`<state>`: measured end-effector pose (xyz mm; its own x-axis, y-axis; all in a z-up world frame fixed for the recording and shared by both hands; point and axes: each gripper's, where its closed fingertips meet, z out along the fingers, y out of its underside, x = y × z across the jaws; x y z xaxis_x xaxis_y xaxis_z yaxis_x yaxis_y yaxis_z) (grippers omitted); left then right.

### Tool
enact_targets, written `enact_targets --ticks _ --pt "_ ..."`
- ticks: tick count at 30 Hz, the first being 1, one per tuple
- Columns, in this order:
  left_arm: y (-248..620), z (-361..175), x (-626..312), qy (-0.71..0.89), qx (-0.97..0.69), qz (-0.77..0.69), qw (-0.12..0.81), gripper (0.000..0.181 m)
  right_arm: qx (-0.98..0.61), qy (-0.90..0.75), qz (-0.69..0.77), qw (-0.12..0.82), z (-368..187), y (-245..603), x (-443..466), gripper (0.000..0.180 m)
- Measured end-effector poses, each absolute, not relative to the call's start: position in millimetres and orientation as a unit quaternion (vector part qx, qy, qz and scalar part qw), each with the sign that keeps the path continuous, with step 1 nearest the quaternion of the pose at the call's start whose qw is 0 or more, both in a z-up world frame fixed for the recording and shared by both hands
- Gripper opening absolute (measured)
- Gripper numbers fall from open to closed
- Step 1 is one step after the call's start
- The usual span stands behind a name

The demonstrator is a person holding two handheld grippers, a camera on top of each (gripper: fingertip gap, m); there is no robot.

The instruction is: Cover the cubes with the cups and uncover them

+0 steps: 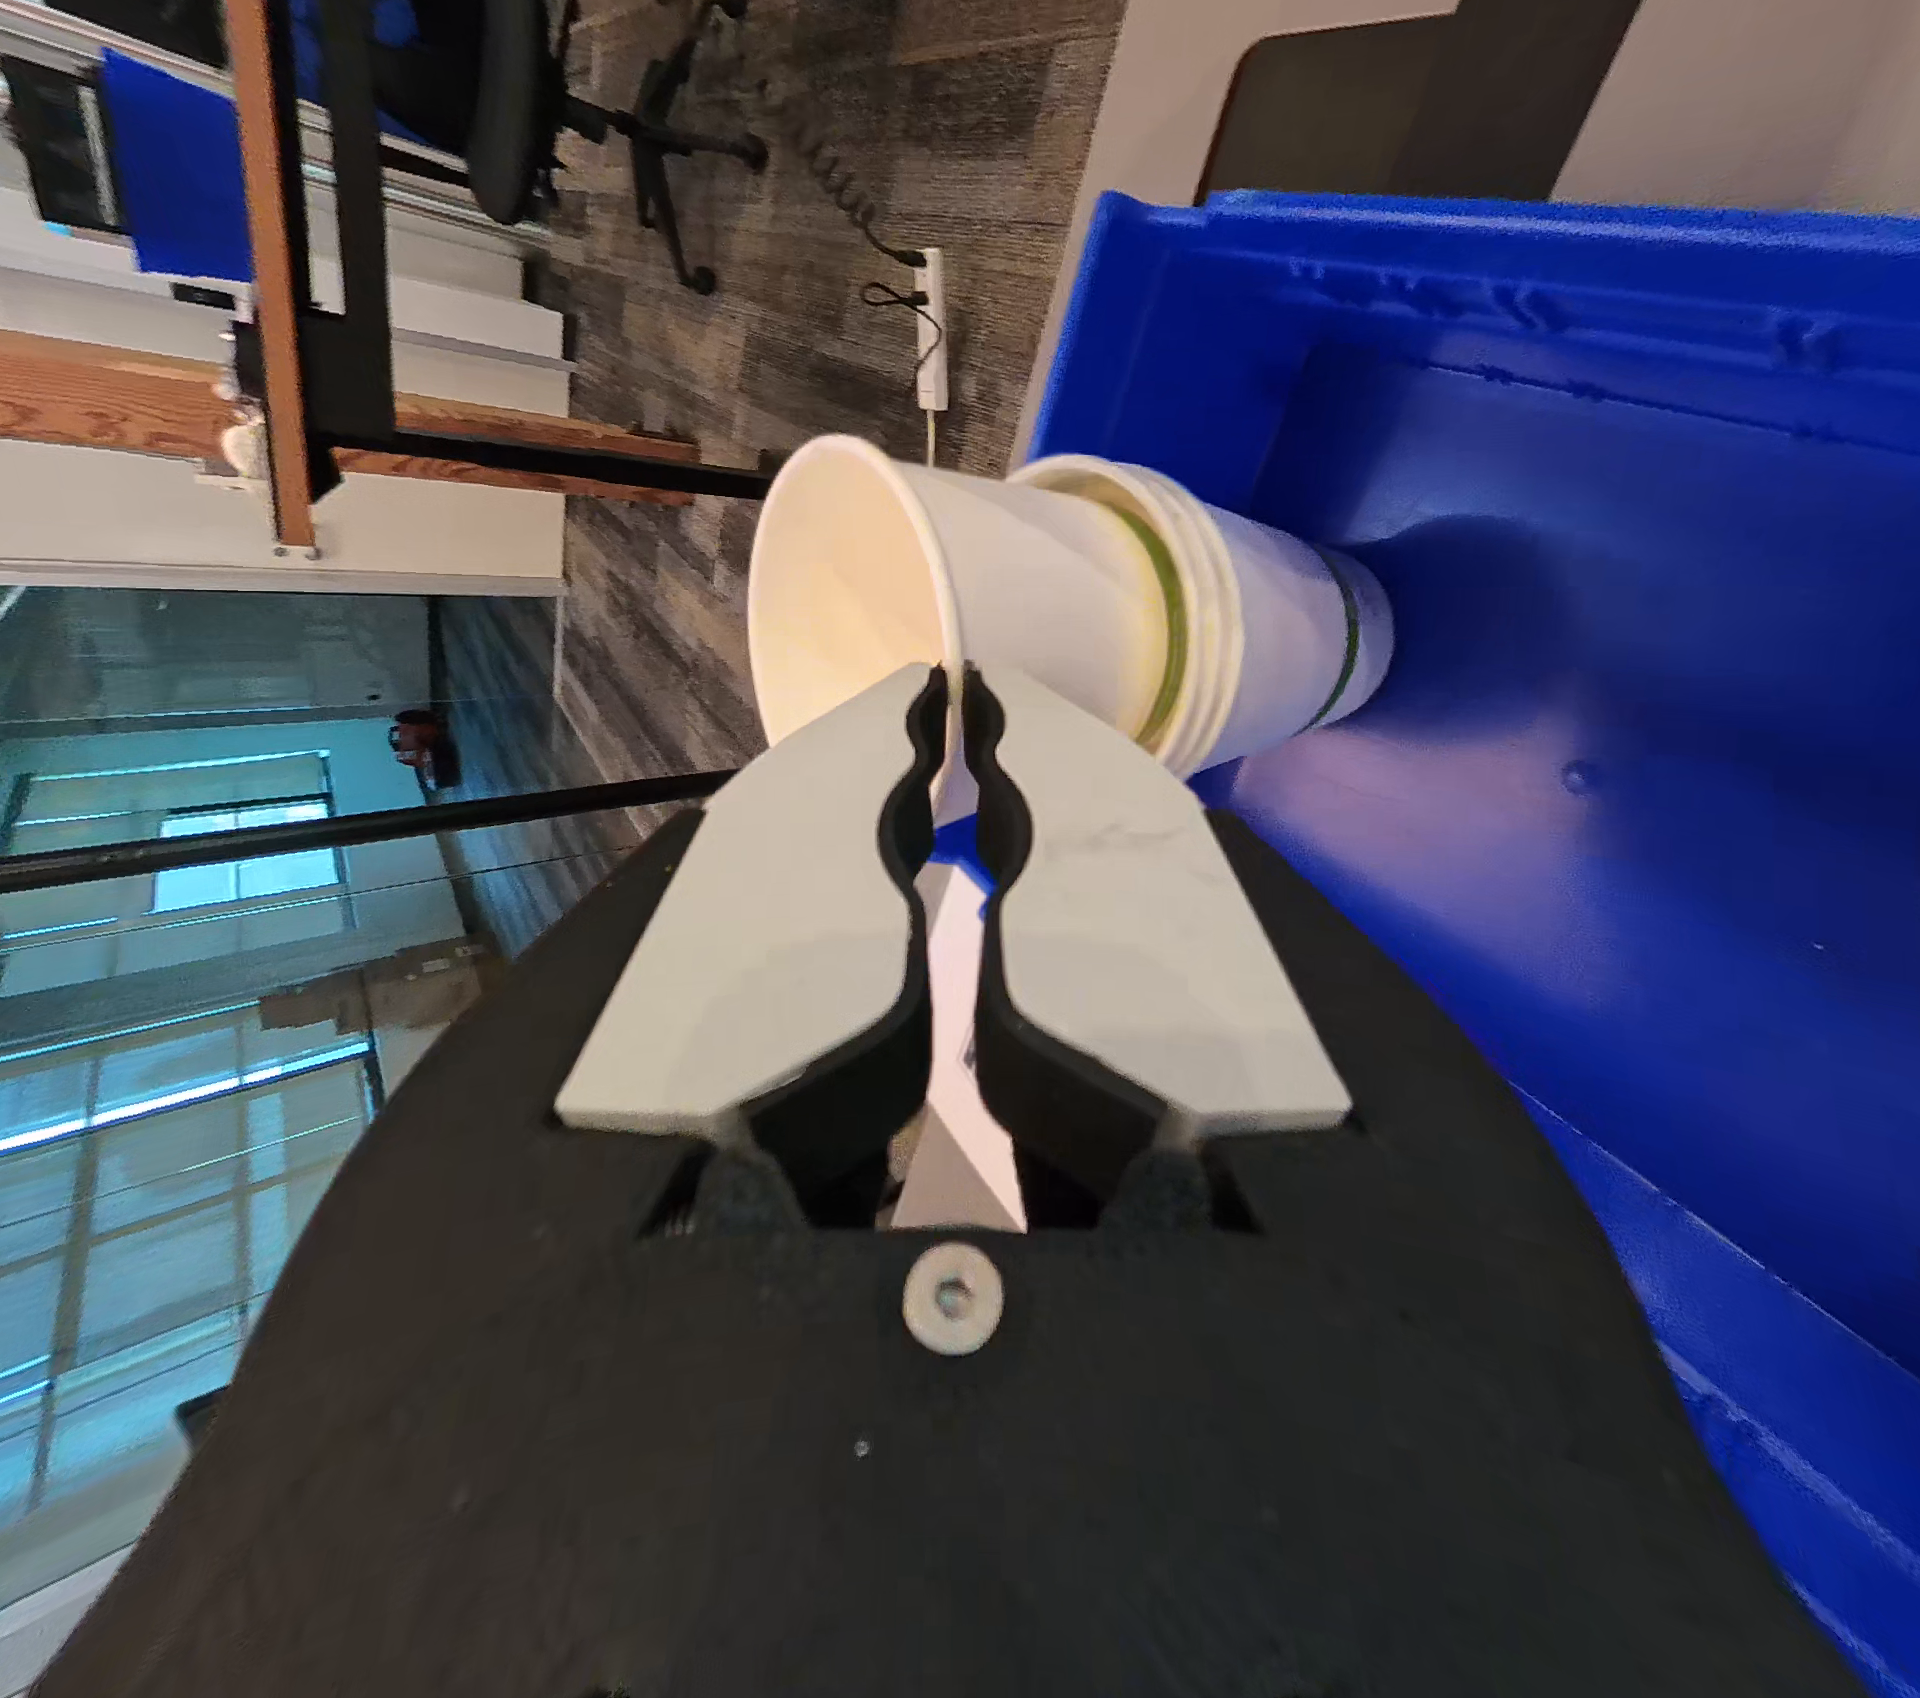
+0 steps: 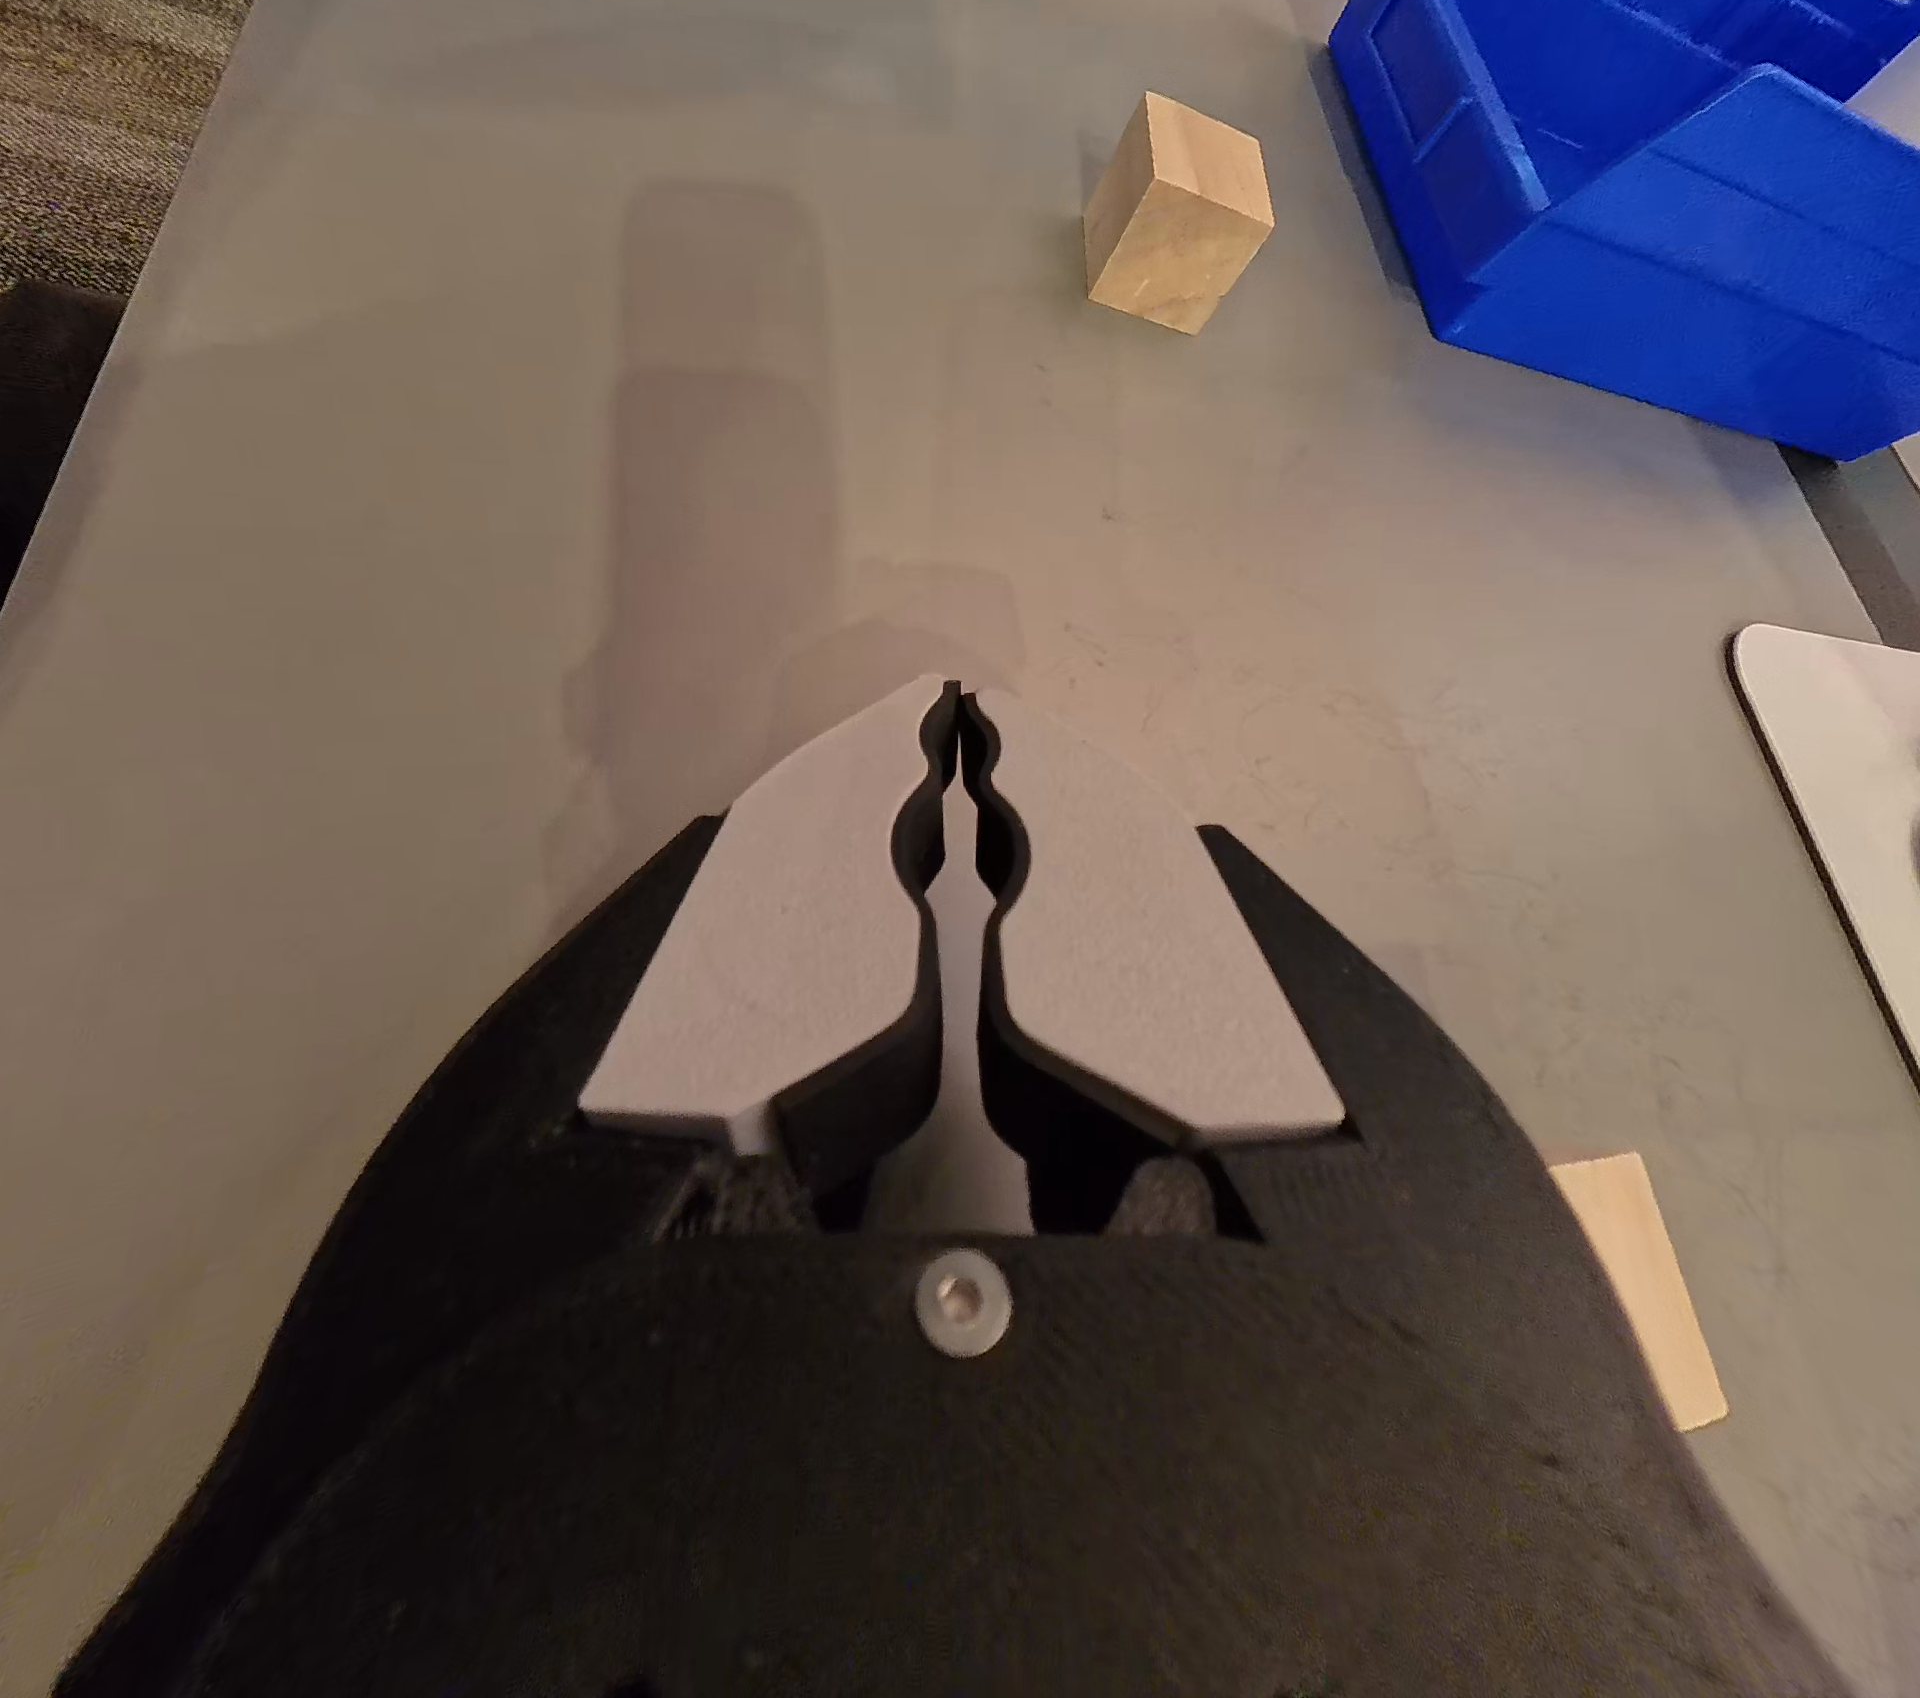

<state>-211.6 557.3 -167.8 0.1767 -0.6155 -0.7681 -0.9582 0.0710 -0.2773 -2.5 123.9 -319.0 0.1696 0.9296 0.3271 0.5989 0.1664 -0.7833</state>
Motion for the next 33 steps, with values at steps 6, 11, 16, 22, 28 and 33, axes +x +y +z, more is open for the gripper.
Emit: enact_targets --ticks 6,11,16,22,28,33 --pt "544.5 -117.6 -207.1 0.587 -0.628 0.227 0.459 0.003 -0.619 -0.62 0.181 0.448 -320.0 123.8 -2.8 0.0" --pt "517.0 -75.0 -207.7 0.561 -0.614 0.23 0.505 0.003 -0.617 -0.623 0.178 0.447 -321.0 123.5 -3.2 0.0" --pt "456.6 -46.2 -202.3 0.531 -0.609 0.188 0.559 0.003 -0.614 -0.627 0.172 0.448 -322.1 123.1 -3.3 0.0" --pt "357.0 -41.8 -196.4 0.461 -0.611 0.08 0.639 0.003 -0.615 -0.584 0.198 0.492 -303.3 131.0 -0.2 0.0" --pt "267.9 -57.4 -178.8 0.376 -0.614 -0.105 0.686 0.003 -0.614 -0.494 0.273 0.552 -248.8 140.0 -1.1 0.001" --pt "223.1 -68.5 -161.3 0.322 -0.606 -0.237 0.688 0.003 -0.582 -0.463 0.304 0.595 -205.8 138.5 -17.3 0.015"
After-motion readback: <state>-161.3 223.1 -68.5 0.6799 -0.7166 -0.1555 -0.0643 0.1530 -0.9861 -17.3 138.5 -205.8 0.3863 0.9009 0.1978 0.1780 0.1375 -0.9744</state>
